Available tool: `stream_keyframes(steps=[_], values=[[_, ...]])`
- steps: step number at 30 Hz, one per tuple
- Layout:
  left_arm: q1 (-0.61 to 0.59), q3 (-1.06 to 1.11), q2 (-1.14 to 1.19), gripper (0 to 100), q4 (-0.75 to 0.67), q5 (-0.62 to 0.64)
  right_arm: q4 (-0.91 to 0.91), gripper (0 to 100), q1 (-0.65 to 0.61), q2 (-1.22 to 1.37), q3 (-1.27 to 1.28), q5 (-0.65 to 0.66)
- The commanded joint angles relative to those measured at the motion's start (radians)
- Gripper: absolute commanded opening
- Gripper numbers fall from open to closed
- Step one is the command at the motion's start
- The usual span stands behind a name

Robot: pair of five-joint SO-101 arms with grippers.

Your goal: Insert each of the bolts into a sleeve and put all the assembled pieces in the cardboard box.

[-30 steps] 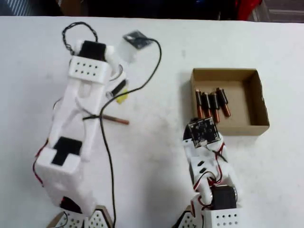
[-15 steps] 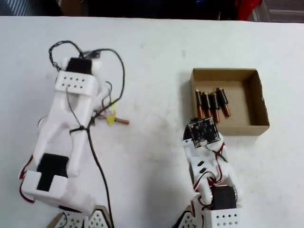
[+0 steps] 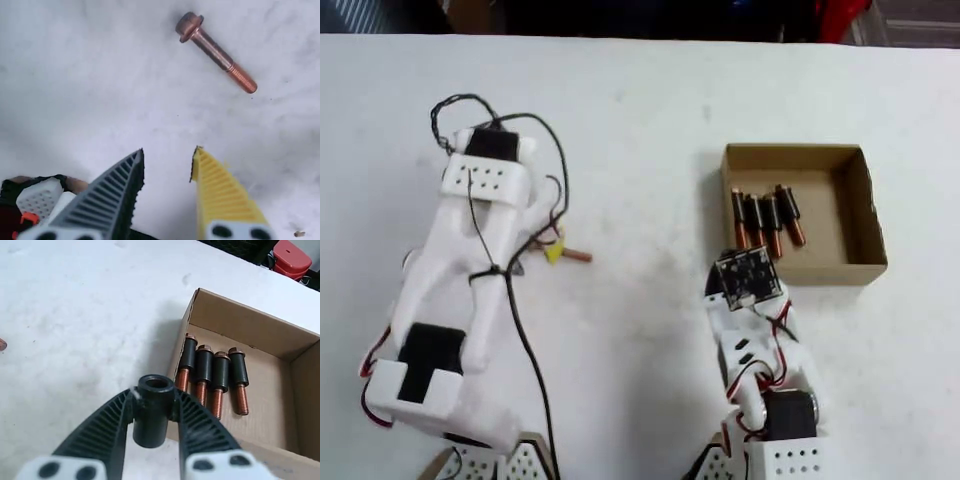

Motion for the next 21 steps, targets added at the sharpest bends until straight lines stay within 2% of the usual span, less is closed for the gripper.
stream_keyframes(steps=[1,9,16,21], values=[[0.021,-0.006,-0.054,18,-0.037,0.048,-0.013,1.7,0.005,-0.013,-0.009,-0.003],[0.022,-0.006,-0.053,18,-0.041,0.114,-0.013,1.7,0.005,-0.013,-0.009,-0.003],[0.093,-0.005,-0.053,18,-0.061,0.126,-0.013,1.7,0.005,-0.013,-0.009,-0.003],[0.094,-0.011,-0.019,18,-0.103,0.244,-0.013,1.7,0.005,-0.013,-0.009,-0.003]])
